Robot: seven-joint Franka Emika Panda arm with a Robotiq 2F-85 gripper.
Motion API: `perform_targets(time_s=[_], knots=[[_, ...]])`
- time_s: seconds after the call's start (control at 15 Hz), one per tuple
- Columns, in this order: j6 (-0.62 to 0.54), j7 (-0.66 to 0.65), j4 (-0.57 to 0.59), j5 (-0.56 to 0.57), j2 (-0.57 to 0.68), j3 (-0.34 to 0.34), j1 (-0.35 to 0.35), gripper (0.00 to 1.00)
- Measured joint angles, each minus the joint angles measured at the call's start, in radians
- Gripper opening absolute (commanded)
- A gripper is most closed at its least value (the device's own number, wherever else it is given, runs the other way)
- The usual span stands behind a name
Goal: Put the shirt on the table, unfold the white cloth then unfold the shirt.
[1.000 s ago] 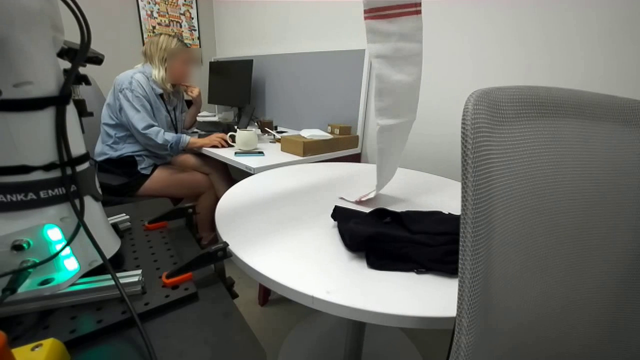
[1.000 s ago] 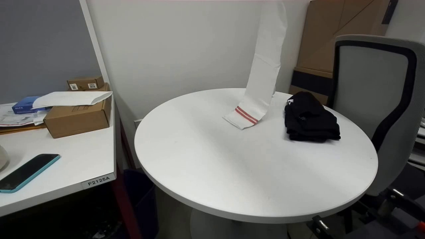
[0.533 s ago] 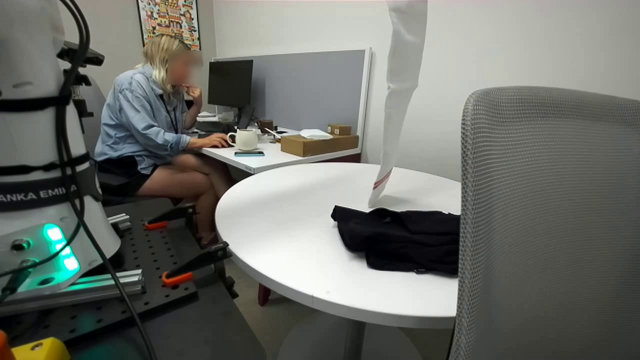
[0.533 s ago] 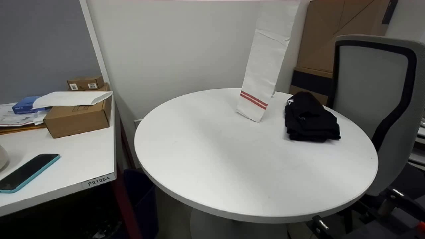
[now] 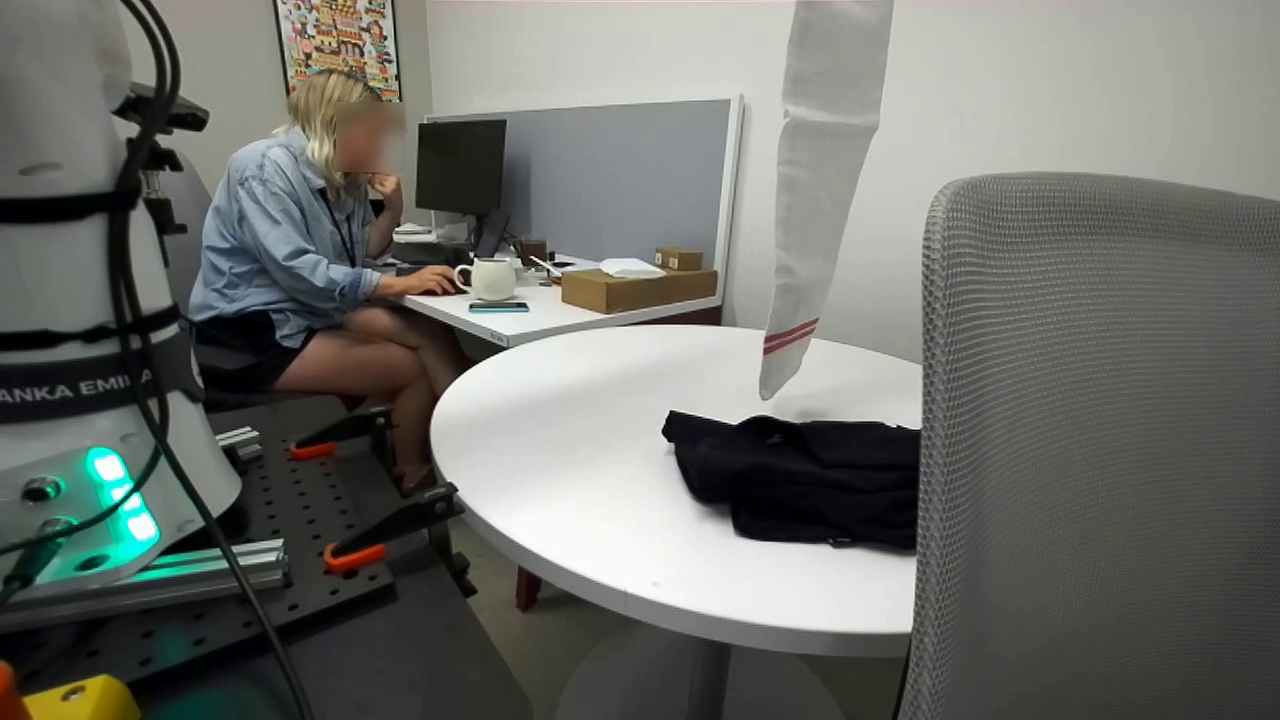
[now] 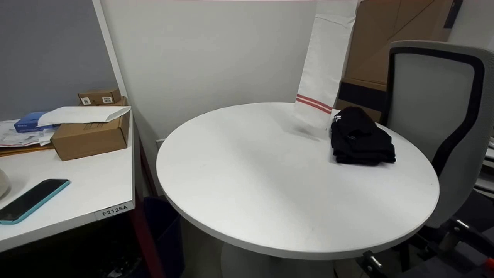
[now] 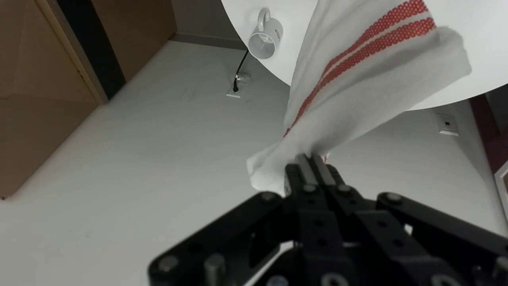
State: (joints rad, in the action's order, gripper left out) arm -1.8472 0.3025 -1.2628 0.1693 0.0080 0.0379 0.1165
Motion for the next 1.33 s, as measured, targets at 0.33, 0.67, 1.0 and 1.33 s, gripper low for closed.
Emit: perform_targets(time_s=[0.33,0.67,1.0,1.33], knots=[[0.0,-0.003,0.058,0.0,0.021,0.019,0.022,0.0],[-0.018,-0.016,0.065,0.011,0.077,0.022,0.024,0.0],[-0.165,-0.018,-0.124,0.036,0.133,-0.017,-0.014,0.0],[-0.266,-0.019,-0.371,0.004,0.14,-0.064,-0.07,0.0]])
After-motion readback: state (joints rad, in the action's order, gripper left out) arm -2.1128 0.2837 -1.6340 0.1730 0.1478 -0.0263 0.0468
